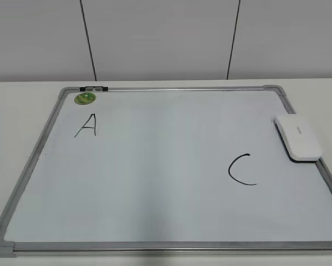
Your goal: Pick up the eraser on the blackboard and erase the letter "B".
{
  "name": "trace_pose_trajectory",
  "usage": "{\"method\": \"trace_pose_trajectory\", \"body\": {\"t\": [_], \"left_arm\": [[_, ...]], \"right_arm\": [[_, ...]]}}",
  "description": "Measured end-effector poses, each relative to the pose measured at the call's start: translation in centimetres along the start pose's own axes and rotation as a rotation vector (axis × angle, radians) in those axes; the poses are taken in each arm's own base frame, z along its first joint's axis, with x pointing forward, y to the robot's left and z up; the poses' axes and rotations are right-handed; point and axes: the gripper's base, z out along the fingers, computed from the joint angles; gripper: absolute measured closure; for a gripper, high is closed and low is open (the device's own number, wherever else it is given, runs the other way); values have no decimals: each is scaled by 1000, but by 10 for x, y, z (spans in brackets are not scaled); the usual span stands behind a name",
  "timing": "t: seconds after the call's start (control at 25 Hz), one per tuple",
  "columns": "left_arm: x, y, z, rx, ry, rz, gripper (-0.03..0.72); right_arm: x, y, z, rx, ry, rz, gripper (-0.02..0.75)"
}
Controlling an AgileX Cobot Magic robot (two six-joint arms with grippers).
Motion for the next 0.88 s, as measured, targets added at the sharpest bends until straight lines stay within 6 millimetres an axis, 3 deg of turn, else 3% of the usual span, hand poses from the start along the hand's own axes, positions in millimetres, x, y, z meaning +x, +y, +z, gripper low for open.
{"method": "trace_pose_trajectory", "body": {"t": [0.12,0.88], "left_arm": [[5,-1,-7,-5,-52,1,268],[5,0,-7,-9,-51,1,268]], "right_arm": [[1,-1,-1,5,-12,0,146],[1,-1,-2,9,-13,-2,146]]}}
